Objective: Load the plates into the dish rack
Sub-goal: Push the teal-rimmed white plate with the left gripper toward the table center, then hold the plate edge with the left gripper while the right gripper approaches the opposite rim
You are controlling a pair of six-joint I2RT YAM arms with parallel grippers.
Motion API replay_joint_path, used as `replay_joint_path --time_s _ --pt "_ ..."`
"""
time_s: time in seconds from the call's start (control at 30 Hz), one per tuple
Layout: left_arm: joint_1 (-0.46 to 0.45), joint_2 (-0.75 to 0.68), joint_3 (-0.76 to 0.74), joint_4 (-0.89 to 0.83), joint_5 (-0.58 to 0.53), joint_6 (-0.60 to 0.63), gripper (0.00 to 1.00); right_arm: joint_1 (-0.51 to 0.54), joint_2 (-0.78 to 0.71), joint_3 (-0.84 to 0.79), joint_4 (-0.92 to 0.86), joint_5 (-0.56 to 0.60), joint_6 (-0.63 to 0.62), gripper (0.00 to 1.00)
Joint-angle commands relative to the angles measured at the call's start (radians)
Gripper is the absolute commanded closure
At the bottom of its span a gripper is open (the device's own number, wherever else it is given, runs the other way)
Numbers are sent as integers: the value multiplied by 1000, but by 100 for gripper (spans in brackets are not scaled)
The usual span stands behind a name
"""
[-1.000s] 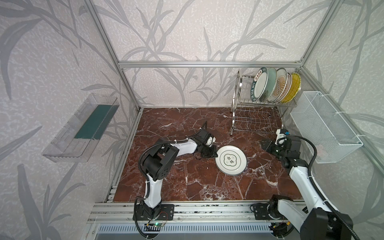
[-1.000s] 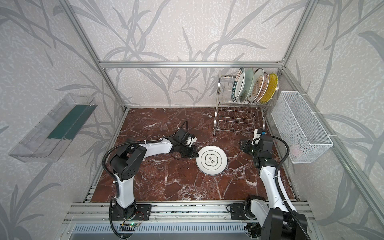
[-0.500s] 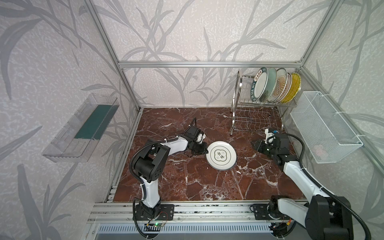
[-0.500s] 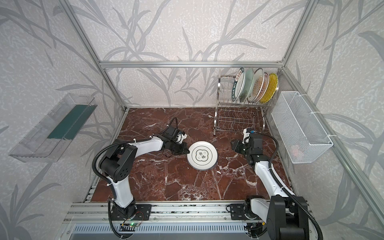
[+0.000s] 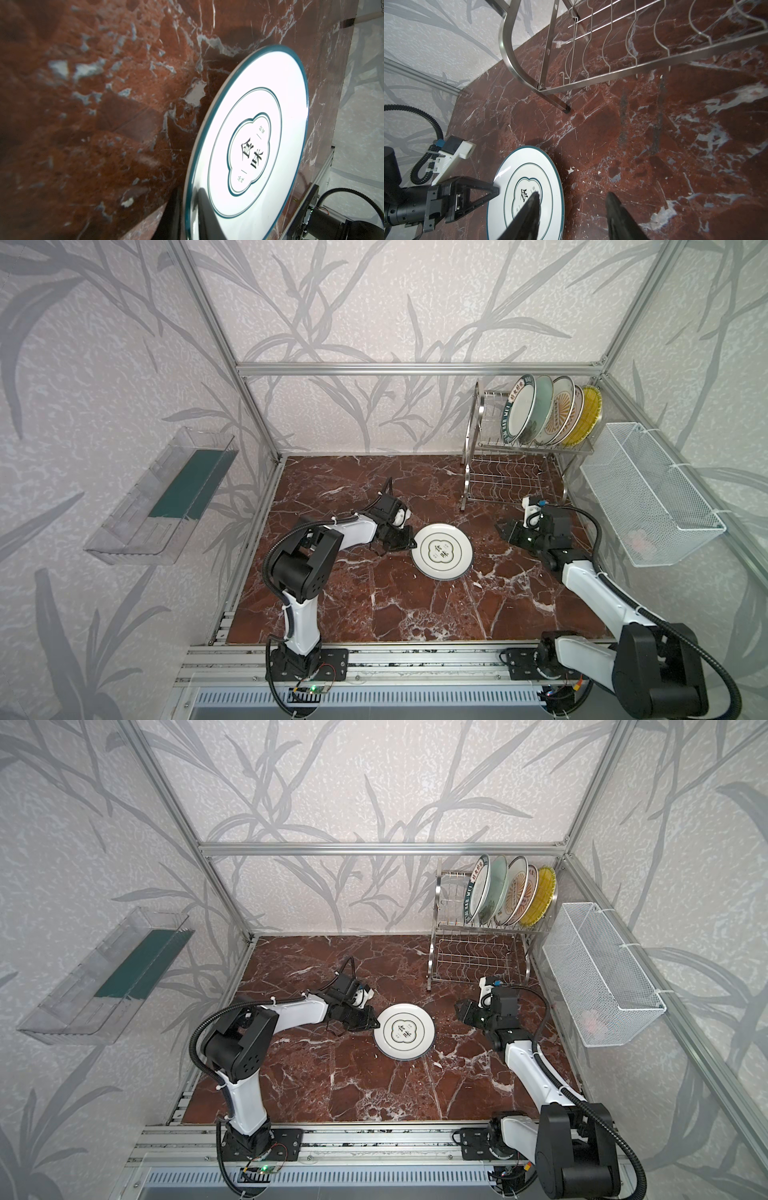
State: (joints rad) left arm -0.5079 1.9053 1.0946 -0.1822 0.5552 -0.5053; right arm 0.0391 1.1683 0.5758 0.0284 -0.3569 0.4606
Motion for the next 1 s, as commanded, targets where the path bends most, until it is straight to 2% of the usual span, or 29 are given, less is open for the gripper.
replay_joint_path --time_s 0.0,0.33,0.8,0.97 --pt "-3 14 -15 33 6 -14 82 20 13 -16 37 7 9 49" --pt "-12 46 -34 105 44 -62 80 62 41 -35 60 13 10 49" --pt "-12 47 -27 109 50 -70 98 70 49 -33 72 16 15 49" --pt "-12 38 -12 117 80 -83 100 71 43 -31 70 15 14 49"
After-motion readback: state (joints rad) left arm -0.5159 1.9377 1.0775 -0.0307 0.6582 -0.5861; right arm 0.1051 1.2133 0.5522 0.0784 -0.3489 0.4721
